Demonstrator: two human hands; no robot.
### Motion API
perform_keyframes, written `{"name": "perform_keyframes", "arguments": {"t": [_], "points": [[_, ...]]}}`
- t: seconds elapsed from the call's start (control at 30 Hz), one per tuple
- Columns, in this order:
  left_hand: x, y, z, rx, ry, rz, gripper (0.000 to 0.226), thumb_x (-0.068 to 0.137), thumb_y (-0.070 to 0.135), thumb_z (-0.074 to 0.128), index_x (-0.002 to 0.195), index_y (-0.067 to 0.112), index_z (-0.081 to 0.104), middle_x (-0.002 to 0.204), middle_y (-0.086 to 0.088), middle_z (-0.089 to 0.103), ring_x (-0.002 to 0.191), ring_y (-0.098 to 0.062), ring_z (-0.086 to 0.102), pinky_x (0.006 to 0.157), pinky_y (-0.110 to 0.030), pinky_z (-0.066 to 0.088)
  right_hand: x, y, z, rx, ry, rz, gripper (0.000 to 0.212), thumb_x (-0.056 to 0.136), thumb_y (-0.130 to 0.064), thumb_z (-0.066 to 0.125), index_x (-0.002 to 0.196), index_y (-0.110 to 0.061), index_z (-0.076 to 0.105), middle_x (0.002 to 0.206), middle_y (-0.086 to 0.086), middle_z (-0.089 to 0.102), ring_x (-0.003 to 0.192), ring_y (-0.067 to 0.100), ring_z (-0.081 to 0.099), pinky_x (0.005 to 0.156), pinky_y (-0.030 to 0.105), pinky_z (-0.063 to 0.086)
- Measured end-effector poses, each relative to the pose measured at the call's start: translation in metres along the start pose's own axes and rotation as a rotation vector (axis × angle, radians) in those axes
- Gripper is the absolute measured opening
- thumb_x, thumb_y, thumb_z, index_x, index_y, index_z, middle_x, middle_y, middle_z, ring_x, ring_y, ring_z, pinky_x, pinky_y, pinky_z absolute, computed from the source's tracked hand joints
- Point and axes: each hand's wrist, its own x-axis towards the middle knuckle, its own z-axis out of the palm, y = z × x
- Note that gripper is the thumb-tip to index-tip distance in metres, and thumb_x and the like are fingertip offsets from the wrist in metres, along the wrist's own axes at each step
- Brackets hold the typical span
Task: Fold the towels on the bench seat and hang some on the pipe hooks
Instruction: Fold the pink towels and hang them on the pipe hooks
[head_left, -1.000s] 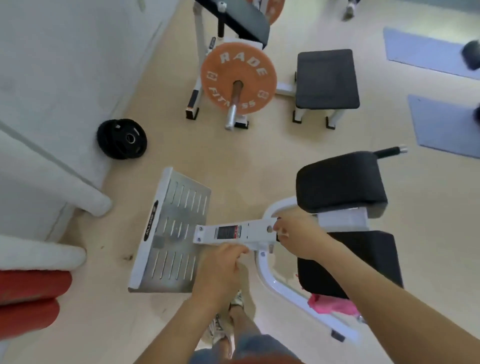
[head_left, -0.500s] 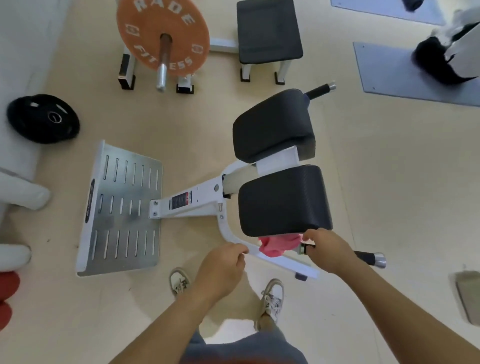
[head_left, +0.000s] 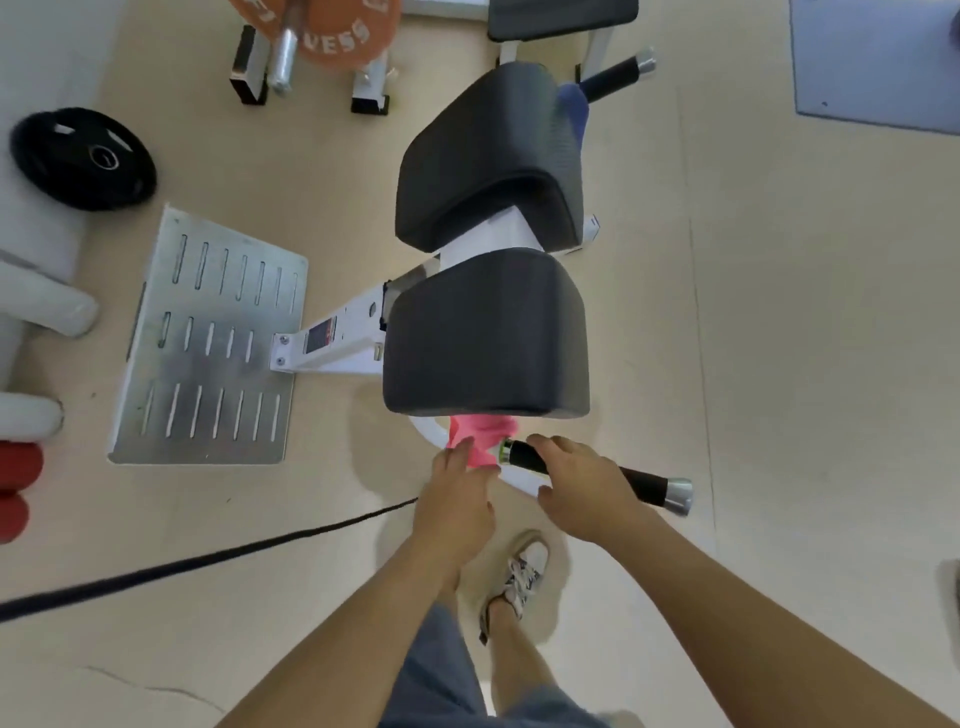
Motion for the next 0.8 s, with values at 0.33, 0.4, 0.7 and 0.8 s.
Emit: {"name": "perform_keyframes", "arguments": {"t": [0.33,0.4,0.7,0.8], "points": [[0.063,0.009,0.01,0.138,0.181,-0.064,0.03,0.086,0.011,0.05,0.116,0.014,0.058,0.122,-0.006,0.06,0.114,-0.024,0.053,0.094,-0.031,0.04,0.049,-0.009,0.007,0.088,-0.042,-0.071,0.05,0.09,-0.017,0.05,0.137,-0.028,0.038,0.126,0.002,0.056,0.113,0.027,0.054,0.093,0.044,0.048],[0.063,0.006,0.009,0.072,0.251,-0.115,0.022,0.086,0.01,0.048,0.099,0.013,0.066,0.104,-0.008,0.068,0.097,-0.024,0.06,0.079,-0.028,0.041,0.06,-0.014,0.006,0.021,-0.127,-0.097,0.041,0.094,-0.018,0.043,0.134,-0.023,0.041,0.12,0.006,0.058,0.109,0.029,0.055,0.09,0.041,0.048],[0.021,0.05,-0.032,-1.372,0.332,-0.676,0.021,0.088,-0.001,0.044,0.08,0.013,0.057,0.073,-0.001,0.065,0.067,-0.015,0.061,0.049,-0.013,0.046,0.039,-0.012,-0.016,0.216,-0.185,-0.248,0.041,0.094,-0.022,0.049,0.135,-0.027,0.045,0.126,-0.003,0.059,0.112,0.019,0.058,0.099,0.034,0.046],[0.004,0.067,-0.045,-1.712,0.404,-0.665,0.015,0.09,0.004,0.051,0.082,0.012,0.06,0.074,-0.012,0.064,0.059,-0.015,0.062,0.05,-0.021,0.049,0.02,-0.002,-0.04,0.464,-0.149,-0.296,0.035,0.09,-0.021,0.051,0.124,-0.026,0.055,0.115,-0.005,0.065,0.104,0.015,0.061,0.097,0.039,0.049]]}}
